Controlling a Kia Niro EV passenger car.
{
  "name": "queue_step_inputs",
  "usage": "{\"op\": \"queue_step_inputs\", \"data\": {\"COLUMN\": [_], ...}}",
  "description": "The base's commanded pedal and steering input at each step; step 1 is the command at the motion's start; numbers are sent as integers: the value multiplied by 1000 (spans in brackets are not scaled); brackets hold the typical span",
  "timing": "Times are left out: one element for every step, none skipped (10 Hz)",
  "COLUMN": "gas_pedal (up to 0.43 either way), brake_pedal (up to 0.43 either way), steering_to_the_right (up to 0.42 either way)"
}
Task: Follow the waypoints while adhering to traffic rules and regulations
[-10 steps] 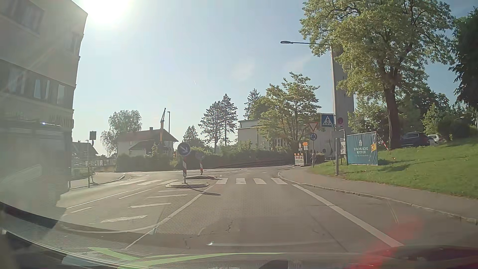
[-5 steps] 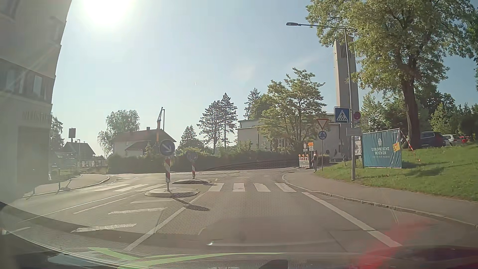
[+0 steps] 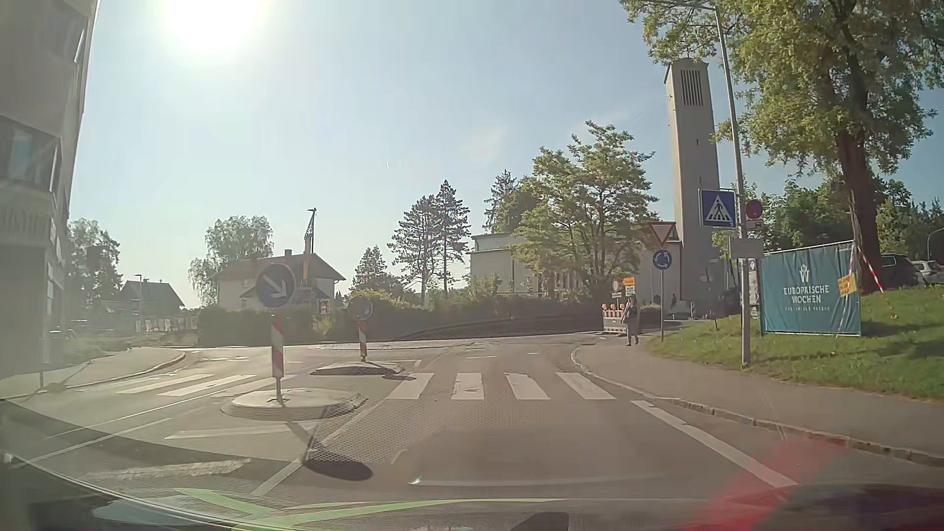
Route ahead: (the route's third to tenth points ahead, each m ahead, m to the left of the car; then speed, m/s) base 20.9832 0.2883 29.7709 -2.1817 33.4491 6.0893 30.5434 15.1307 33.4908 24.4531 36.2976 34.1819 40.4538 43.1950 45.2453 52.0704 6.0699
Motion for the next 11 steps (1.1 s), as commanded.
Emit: {"op": "queue_step_inputs", "data": {"gas_pedal": [118, 118, 118, 87, 67, 39, 28, 28, 28, 28, 28], "brake_pedal": [0, 0, 0, 0, 0, 0, 0, 0, 0, 0, 0], "steering_to_the_right": [-6, -6, -6, -6, -6, -6, -5, -5, -5, -4, -5]}}
